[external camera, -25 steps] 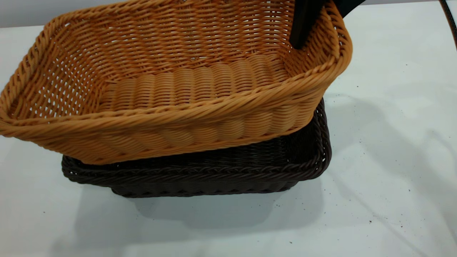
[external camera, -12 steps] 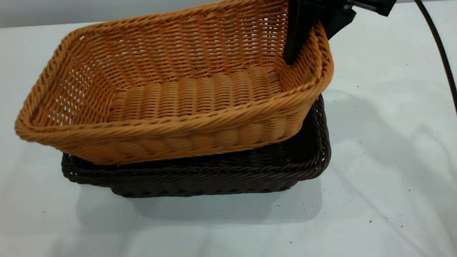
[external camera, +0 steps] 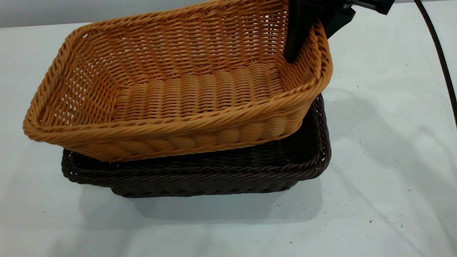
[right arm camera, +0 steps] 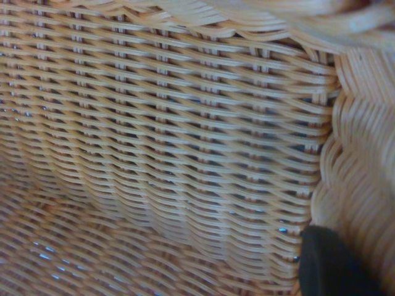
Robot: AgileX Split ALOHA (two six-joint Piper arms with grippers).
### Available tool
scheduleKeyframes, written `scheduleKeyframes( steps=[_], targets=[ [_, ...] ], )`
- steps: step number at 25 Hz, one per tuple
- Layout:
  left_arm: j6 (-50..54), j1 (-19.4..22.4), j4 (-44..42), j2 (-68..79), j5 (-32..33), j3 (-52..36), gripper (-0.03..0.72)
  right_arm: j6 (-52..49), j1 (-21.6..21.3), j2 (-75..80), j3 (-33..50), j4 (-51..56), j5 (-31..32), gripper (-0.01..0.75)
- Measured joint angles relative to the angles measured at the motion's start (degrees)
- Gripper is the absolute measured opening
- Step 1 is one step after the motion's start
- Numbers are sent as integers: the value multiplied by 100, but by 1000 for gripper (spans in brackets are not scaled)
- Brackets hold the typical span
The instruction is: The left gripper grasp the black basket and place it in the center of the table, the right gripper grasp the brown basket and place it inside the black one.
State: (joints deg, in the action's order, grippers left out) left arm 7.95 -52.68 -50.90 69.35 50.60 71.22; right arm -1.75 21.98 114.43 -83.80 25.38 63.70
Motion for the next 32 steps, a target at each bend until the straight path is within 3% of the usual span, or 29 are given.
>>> scheduleKeyframes(
  steps=[10,24,28,32],
  targets=[
    [0,0,0,0,0,0,-1,-103,0,271,0,310,34,134],
    [0,0,0,0,-5,0,-1,-107,-23,311,-86,-100,253,482],
    [0,0,0,0,0,0,-1,-107,-23,306,-452,-477,638,515],
    [0,0,-5,0,0,0,-1,-380,-23,270,-987,-801,640,518]
  ],
)
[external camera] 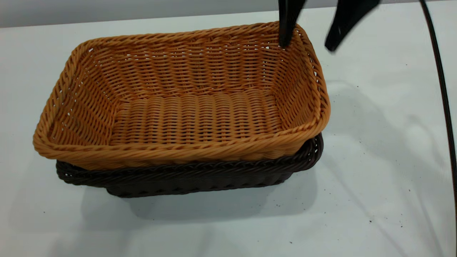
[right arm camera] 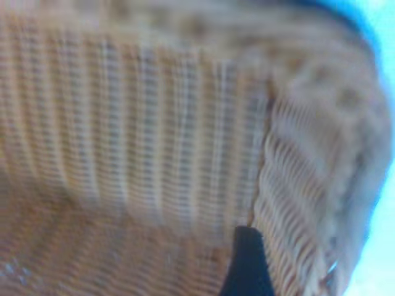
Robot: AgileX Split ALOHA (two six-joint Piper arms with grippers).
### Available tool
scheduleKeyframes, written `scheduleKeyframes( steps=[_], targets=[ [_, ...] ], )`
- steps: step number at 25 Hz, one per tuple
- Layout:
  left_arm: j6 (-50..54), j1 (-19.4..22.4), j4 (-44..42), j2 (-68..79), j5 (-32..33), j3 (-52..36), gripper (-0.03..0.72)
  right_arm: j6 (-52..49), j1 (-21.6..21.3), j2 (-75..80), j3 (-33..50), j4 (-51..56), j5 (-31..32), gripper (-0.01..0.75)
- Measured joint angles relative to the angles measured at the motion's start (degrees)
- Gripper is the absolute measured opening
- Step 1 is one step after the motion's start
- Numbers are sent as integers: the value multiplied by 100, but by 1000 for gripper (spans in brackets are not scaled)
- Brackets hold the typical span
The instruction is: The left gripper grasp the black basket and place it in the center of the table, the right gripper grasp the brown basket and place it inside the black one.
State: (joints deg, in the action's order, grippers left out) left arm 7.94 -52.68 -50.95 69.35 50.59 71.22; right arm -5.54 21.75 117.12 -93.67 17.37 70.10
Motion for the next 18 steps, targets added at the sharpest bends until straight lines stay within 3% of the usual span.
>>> scheduleKeyframes(
  steps=[3,6,13,18],
  targets=[
    [0,0,-12,0,6,0,-1,-94,0,-107,-291,-109,0,507],
    [40,0,-12,0,154,0,-1,-64,0,-280,-393,-219,0,433],
    [668,0,-28,0,251,7,-1,177,0,-1077,-393,-573,8,54],
    [1246,0,180,0,866,303,-1,384,0,-1938,-393,-872,8,2]
  ],
)
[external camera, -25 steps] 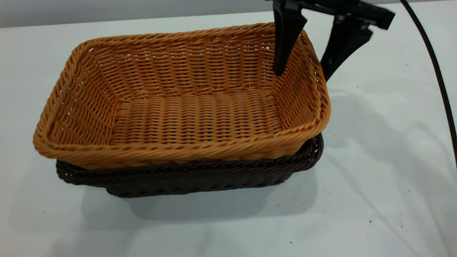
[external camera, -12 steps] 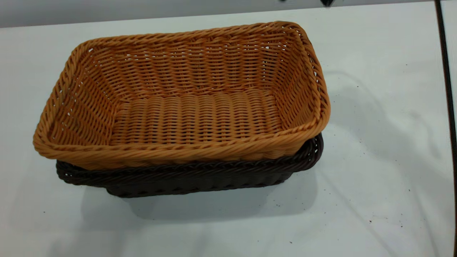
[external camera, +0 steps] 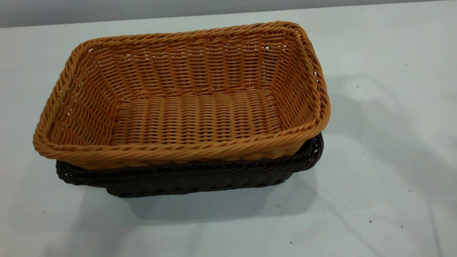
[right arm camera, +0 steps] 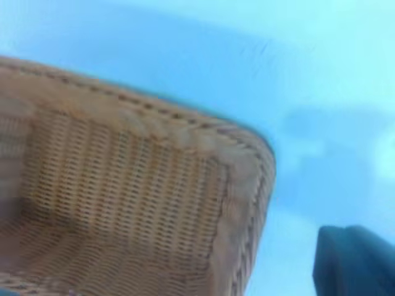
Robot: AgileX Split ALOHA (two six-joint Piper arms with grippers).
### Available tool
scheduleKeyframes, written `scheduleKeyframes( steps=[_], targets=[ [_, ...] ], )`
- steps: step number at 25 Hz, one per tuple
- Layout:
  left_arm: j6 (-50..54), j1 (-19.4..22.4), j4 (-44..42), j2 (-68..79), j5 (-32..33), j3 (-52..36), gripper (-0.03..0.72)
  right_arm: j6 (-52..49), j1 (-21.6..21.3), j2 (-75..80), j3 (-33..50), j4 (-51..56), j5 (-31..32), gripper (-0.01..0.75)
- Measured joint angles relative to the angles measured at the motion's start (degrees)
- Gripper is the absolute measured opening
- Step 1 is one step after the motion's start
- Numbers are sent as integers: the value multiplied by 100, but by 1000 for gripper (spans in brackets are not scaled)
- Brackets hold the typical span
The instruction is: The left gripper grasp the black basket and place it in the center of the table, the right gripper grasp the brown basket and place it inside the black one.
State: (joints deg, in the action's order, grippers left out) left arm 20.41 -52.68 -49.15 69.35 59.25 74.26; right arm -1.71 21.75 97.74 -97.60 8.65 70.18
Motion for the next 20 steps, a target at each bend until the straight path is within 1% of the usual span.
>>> scheduleKeyframes(
  steps=[5,7,12,16,20],
  targets=[
    [225,0,487,-57,909,451,-1,171,0,-1128,78,1,2,2],
    [225,0,692,-147,1090,461,-1,171,0,-1621,301,132,2,1],
    [206,0,1484,-580,1098,440,-1,276,0,-3060,1133,130,2,1],
    [-79,0,2360,-1020,1091,361,-1,352,0,-4251,1968,98,7,1],
    [-293,0,3054,-1592,1079,-103,-1,443,0,-5487,2812,87,7,1]
  ],
)
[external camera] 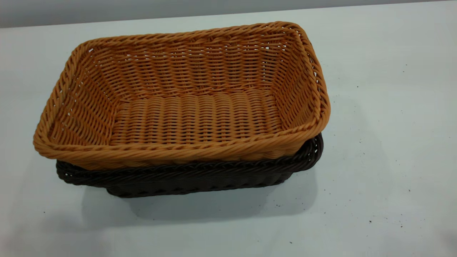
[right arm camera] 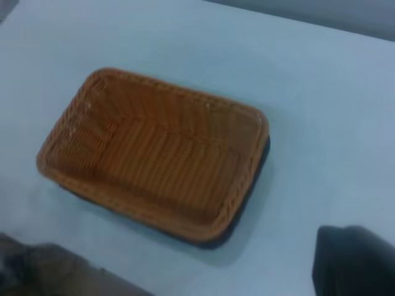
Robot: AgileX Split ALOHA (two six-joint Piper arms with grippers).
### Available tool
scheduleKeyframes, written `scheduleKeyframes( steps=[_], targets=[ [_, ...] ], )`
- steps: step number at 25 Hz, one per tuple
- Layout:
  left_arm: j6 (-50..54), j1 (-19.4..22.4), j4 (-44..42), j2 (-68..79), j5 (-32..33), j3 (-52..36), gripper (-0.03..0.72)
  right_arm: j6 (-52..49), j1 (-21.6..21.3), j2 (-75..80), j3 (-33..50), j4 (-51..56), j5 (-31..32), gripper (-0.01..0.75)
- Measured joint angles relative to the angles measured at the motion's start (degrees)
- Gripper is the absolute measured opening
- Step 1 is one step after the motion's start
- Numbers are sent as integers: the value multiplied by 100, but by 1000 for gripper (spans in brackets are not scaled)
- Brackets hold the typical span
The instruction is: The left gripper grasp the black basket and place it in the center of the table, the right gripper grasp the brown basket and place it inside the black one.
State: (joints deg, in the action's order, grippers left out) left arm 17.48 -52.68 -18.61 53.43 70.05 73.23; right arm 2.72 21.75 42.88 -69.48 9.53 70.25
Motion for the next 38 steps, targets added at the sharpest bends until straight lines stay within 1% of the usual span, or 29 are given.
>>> scheduleKeyframes(
  steps=[3,6,10,13,16,19,22,26,34,38],
  targets=[
    [6,0,261,-518,0,-588,-1,0,0,-935,609,-60,-14,1],
    [-32,0,446,-1096,0,-1290,-1,0,0,-1837,1257,-237,-292,1],
    [-319,0,821,-1965,-5,-2230,-1,4,0,-2887,2035,-570,-315,1],
    [-588,0,1170,-2650,8,-2815,-1,57,0,-3414,2641,-596,-418,0],
    [-736,0,1263,-3353,7,-3156,-1,229,0,-3599,3138,-527,-543,0],
    [-736,0,1188,-3901,7,-3259,-1,431,0,-3593,3505,-403,-670,0],
    [-736,0,1193,-4199,1,-3337,-1,587,0,-3593,3614,-273,-821,0],
    [-731,0,1212,-4218,-6,-3449,-1,670,0,-3593,3643,-254,-877,0],
    [-893,0,1212,-4218,-9,-3520,-1,712,0,-3590,4144,-224,-904,0],
    [-914,0,1212,-4223,-9,-3530,-1,712,0,-3590,4153,-217,-953,0]
  ],
)
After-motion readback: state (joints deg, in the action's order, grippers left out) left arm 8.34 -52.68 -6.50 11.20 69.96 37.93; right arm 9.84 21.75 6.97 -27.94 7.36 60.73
